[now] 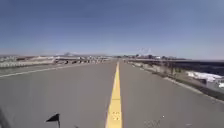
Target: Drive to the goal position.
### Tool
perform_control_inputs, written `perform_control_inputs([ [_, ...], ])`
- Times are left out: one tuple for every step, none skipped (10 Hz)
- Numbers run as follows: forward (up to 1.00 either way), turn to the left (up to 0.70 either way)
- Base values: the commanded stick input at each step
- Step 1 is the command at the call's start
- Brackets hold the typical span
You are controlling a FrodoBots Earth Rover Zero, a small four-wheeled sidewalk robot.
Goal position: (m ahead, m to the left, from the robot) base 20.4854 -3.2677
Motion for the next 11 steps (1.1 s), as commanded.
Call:
perform_control_inputs([
  [0.85, 0.00],
  [0.85, 0.00],
  [0.85, 0.00],
  [0.85, 0.00],
  [0.85, 0.00],
  [0.85, 0.00],
  [0.85, 0.00],
  [0.85, 0.00],
  [0.85, 0.00],
  [0.85, 0.00],
  [0.85, 0.00],
])
